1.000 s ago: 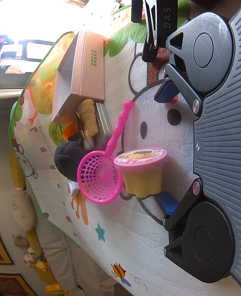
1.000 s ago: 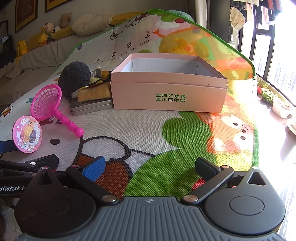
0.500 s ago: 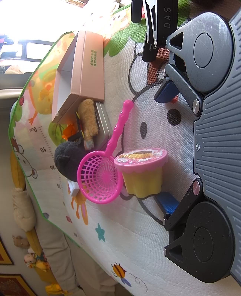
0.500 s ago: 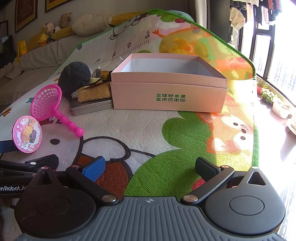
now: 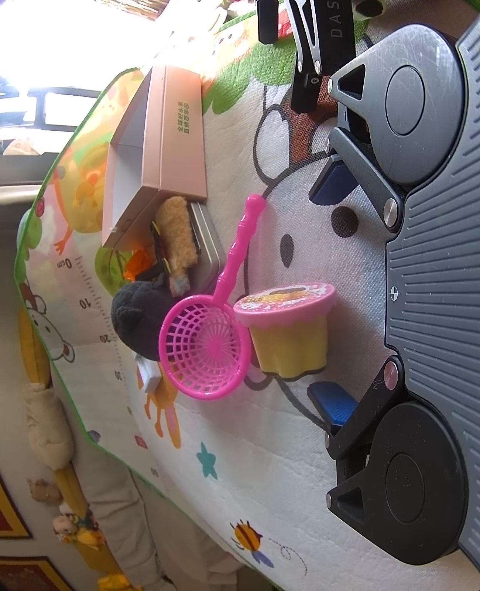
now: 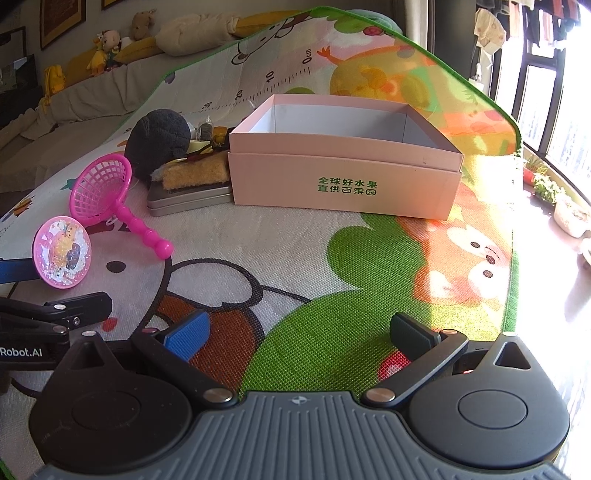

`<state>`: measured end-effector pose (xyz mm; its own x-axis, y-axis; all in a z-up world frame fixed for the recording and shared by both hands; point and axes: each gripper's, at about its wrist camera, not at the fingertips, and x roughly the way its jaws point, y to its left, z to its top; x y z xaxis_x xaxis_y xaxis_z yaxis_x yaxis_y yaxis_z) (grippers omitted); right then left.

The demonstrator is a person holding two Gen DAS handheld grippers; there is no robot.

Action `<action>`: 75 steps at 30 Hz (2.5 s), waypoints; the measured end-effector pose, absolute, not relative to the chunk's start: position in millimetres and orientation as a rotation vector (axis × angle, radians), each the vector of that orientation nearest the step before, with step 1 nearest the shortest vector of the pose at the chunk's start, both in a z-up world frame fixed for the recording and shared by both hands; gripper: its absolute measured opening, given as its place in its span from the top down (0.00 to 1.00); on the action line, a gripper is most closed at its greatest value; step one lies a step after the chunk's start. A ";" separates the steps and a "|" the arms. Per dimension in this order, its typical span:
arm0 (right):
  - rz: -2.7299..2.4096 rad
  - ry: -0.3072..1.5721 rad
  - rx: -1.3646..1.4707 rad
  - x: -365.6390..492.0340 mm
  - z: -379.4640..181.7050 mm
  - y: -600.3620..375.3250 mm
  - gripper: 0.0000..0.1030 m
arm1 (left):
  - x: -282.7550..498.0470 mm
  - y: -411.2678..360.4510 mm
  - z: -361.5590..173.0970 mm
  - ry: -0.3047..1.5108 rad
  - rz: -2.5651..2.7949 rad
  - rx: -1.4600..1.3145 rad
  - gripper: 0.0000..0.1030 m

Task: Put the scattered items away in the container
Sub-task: 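Move the left gripper to the yellow-and-pink cup toy and grasp it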

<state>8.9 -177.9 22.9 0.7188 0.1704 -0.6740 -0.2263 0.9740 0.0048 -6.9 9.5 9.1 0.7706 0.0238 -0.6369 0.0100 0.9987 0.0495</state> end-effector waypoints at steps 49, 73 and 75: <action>0.580 0.684 -0.353 4.9 41.5 -142.8 0.86 | -13.6 82.4 34.6 0.560 -0.011 -0.046 0.00; 0.479 0.752 0.139 -18.6 31.6 -227.5 0.00 | 12.7 86.0 16.4 0.623 0.086 -0.035 0.00; 0.495 0.748 0.103 -20.3 31.6 -225.4 0.00 | 14.2 87.5 15.1 0.626 0.080 -0.046 0.02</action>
